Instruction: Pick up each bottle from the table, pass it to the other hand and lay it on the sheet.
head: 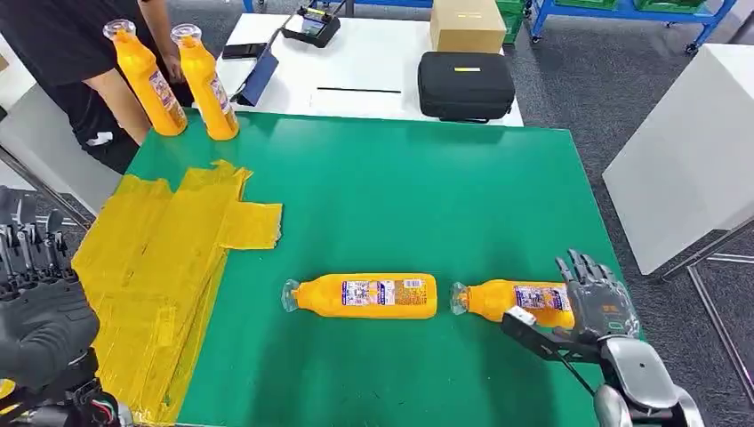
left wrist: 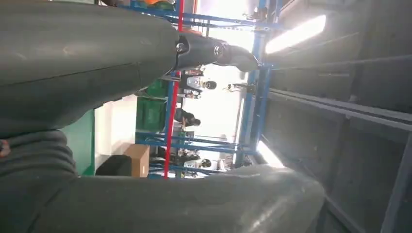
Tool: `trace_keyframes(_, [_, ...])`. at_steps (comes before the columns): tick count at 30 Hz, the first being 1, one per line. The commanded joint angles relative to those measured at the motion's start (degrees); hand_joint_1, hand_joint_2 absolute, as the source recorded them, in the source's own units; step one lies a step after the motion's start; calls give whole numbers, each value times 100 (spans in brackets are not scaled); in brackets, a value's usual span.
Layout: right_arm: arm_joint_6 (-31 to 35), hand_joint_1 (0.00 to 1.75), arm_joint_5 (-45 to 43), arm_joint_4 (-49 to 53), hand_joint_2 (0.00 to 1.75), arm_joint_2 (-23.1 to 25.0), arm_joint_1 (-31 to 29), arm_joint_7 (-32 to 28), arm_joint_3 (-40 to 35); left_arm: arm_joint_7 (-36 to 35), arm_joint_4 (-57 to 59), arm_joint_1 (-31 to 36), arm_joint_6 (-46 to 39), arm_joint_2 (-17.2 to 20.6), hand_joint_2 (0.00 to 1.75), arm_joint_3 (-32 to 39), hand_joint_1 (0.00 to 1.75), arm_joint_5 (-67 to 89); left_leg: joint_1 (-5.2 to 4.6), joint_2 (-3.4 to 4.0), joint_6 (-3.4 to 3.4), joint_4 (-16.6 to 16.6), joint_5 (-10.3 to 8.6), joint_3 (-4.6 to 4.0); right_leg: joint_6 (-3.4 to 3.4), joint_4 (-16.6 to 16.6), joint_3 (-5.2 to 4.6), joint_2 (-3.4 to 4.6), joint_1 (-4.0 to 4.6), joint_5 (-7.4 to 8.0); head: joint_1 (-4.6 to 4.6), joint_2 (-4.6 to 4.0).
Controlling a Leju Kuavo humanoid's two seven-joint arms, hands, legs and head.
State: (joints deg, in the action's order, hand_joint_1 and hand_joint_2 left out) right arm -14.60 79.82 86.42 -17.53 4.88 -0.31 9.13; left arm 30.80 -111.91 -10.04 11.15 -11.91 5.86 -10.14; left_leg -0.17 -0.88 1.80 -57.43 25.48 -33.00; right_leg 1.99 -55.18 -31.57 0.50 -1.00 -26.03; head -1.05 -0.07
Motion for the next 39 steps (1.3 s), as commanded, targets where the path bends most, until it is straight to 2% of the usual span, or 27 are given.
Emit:
trace_keyframes(1, [132,0,-166,-1279,175,-433,-865,-38,-727,42,390,185,-4,30,0,239,0,-49,0,21,-8,8,1,18,-7,10,15,12,1,5,-2,0])
trace_keyframes(6, [160,0,-207,-1327,175,-458,-878,-31,-802,53,391,186,-3,19,0,250,0,-62,2,15,-13,9,3,26,-13,13,23,4,4,1,0,0])
trace_keyframes(16, [20,0,-737,-1723,175,-967,-1064,-85,-1306,128,474,196,-29,87,0,288,0,-167,1,16,-10,5,1,19,-10,10,17,5,3,4,0,0])
trace_keyframes(25, [-111,0,-906,-1757,175,-1105,-993,-47,-1434,179,533,143,-13,101,0,292,0,-183,0,6,-7,4,1,10,-7,7,11,1,2,1,0,0])
trace_keyframes(30, [-151,0,-999,-2169,175,-1218,-1194,-67,-1598,221,619,151,-31,142,0,265,0,-196,-1,10,-7,5,1,14,-7,9,13,4,1,3,0,0])
trace_keyframes(39, [-185,0,-1019,-2229,175,-1228,-1213,-57,-1627,223,626,153,-36,153,0,248,0,-199,-2,12,-8,7,1,14,-8,9,13,5,1,3,0,0])
